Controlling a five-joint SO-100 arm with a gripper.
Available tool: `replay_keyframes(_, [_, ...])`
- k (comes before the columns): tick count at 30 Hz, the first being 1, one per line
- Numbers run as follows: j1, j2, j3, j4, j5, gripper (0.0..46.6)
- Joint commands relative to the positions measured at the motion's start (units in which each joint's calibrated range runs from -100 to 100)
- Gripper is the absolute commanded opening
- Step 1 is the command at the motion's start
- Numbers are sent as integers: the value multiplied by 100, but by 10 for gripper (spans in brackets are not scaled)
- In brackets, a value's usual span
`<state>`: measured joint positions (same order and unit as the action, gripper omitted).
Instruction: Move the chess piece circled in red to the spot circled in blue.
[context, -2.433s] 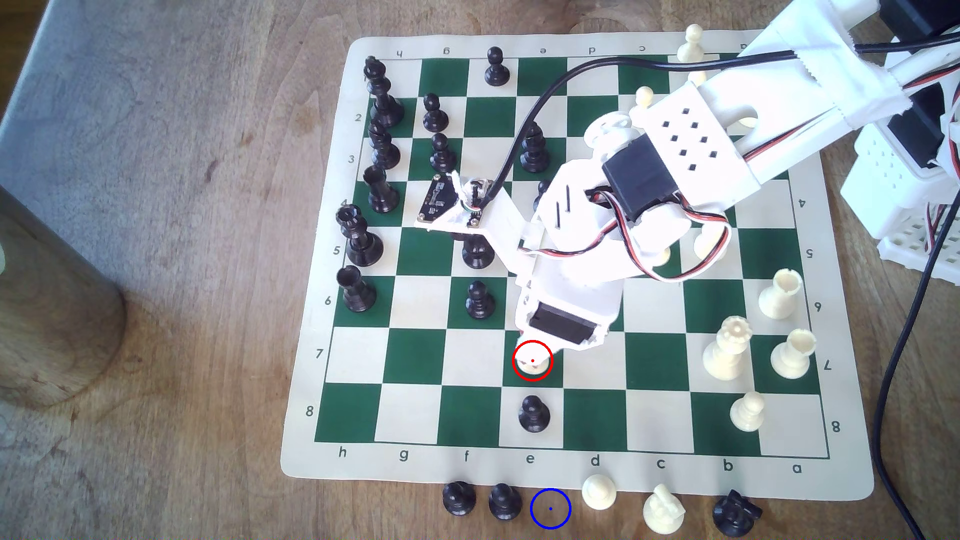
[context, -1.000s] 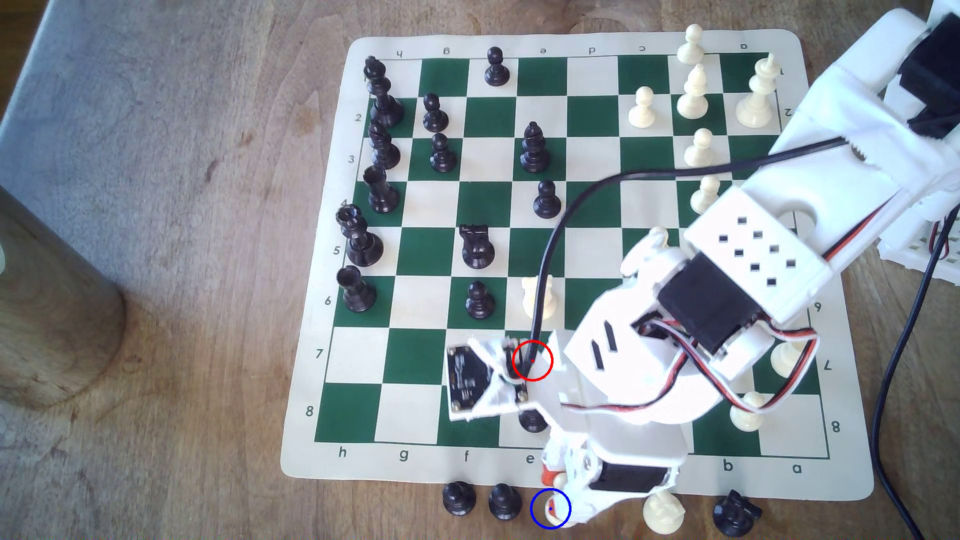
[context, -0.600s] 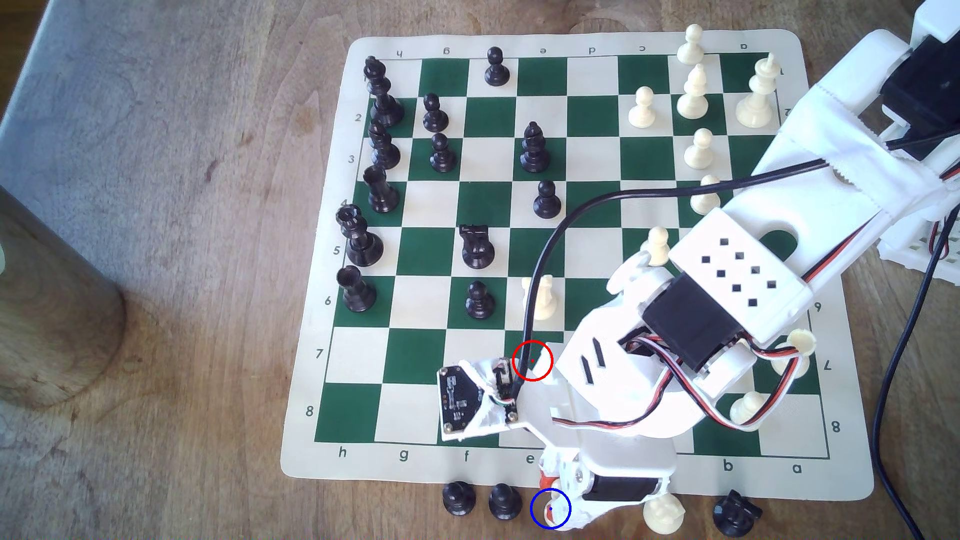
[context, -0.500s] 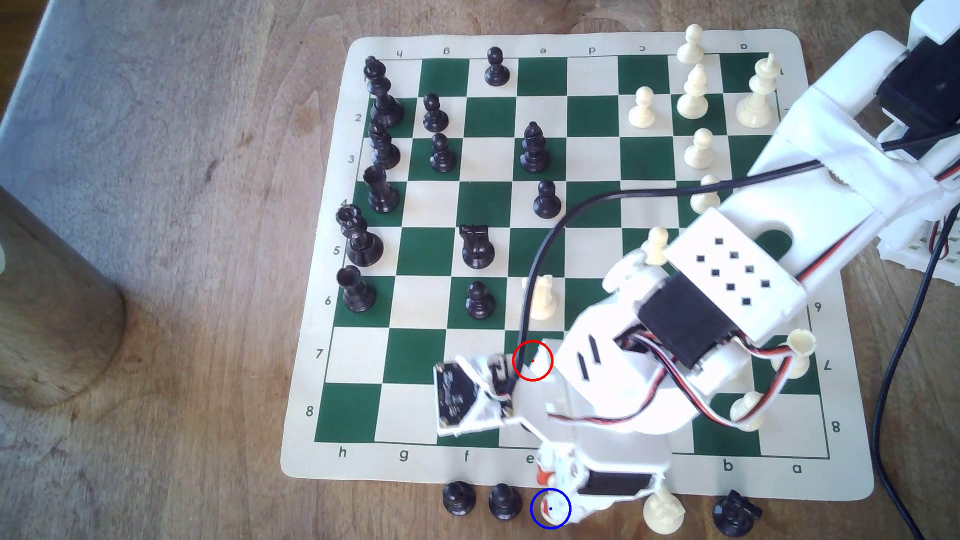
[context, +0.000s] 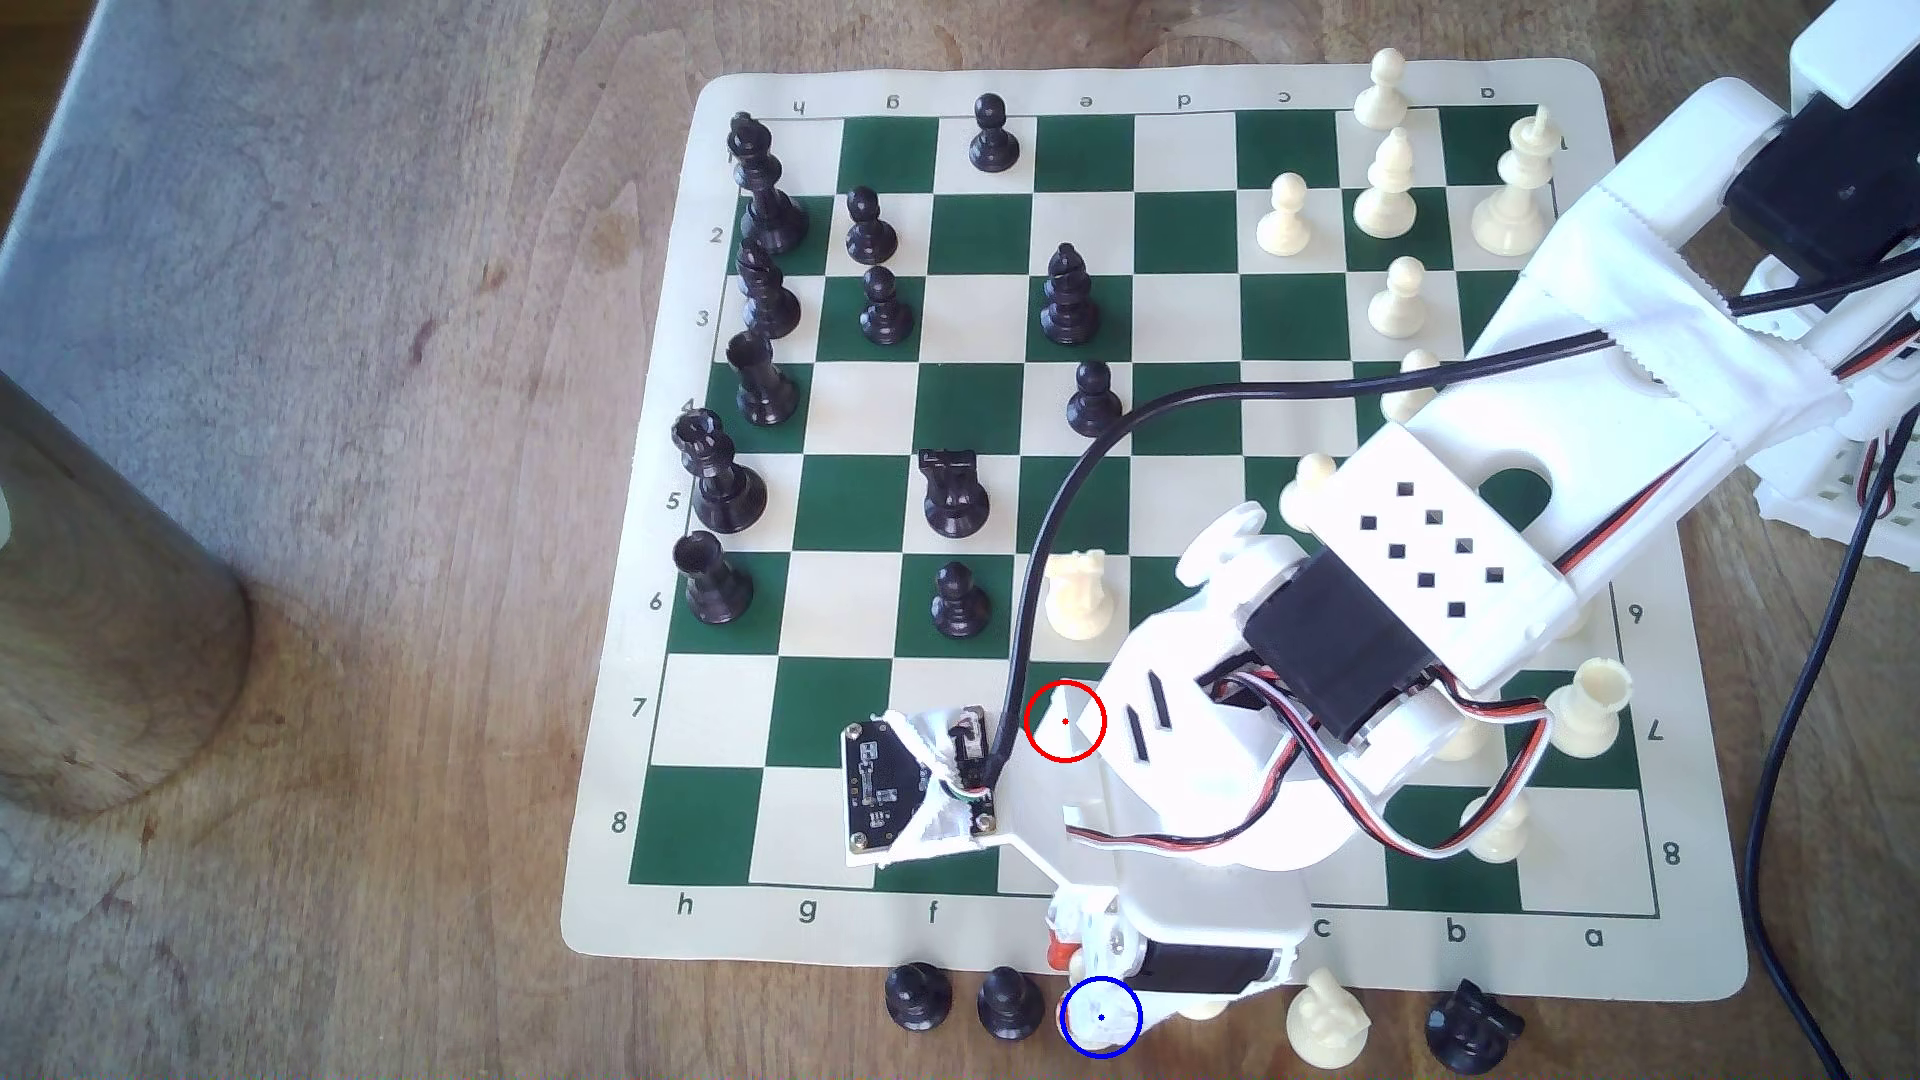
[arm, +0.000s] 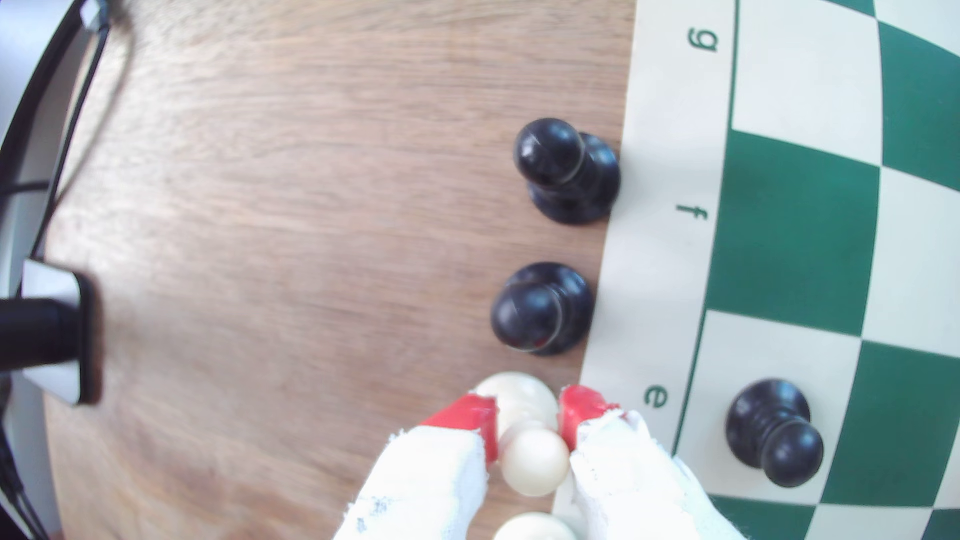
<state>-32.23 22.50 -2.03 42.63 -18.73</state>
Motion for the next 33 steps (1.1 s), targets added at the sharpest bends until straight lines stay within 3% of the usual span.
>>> replay_keyframes(1, [28, -110, -477, 45, 5, 9])
replay_keyframes(5, [4, -119, -486, 160, 44, 21])
replay_keyframes(9, [-12, -119, -486, 233, 78, 103])
replay_keyframes(10, [-12, -136, -486, 266, 93, 143])
replay_keyframes(14, [-12, -212, -504, 373, 112, 190])
replay_keyframes(27, [-43, -1223, -594, 954, 29, 209])
replay_keyframes(33, [-35, -2037, 140, 1142, 117, 213])
